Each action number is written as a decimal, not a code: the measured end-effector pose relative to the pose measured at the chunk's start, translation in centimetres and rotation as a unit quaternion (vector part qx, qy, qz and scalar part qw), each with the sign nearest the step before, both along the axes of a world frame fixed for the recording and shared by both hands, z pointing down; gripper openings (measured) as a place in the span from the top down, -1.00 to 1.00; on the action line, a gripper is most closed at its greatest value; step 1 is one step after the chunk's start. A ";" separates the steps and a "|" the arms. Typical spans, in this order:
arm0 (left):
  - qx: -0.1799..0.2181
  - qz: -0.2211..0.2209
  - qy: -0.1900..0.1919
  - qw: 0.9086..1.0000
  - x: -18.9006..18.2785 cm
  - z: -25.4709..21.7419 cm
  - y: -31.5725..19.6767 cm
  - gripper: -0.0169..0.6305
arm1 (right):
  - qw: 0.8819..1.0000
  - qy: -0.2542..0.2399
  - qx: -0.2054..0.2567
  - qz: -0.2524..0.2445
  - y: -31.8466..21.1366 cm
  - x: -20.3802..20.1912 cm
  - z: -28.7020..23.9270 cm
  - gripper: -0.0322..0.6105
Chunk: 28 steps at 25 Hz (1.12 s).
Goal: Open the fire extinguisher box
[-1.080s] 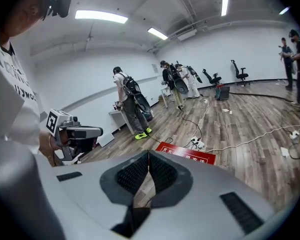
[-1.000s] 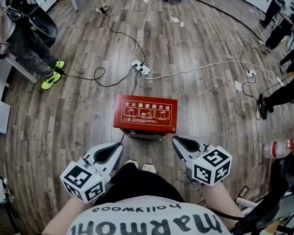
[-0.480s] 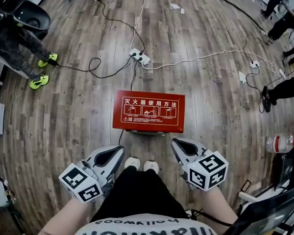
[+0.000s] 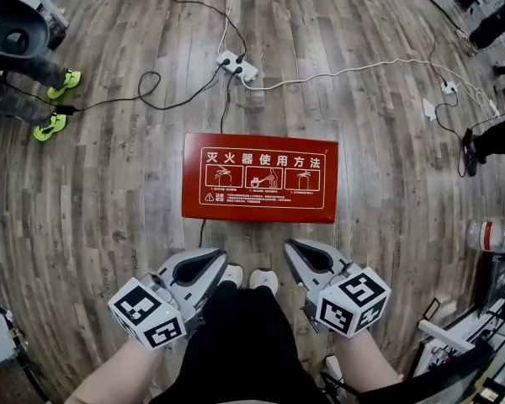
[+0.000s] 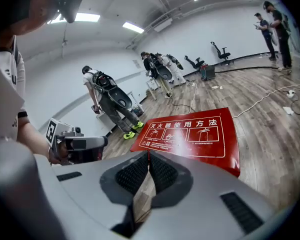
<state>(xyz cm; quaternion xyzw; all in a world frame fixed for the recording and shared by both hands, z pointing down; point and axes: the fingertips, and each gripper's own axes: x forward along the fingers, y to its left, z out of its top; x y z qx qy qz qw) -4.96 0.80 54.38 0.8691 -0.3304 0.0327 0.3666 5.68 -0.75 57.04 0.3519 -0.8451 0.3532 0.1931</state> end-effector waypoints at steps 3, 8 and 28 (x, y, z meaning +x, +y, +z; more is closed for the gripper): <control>-0.006 0.001 -0.002 1.000 -0.1 2.7 -0.3 0.93 | 1.000 -0.021 0.012 -0.001 -0.2 -0.4 2.3 0.87; -0.032 -0.016 0.013 0.999 0.0 7.4 -1.0 0.93 | 0.999 -0.045 0.016 -0.007 -0.7 -0.8 6.1 0.87; 0.015 -0.026 0.053 0.998 2.0 19.5 -3.4 0.93 | 0.993 -0.099 0.065 -0.018 -2.4 -0.6 16.9 0.87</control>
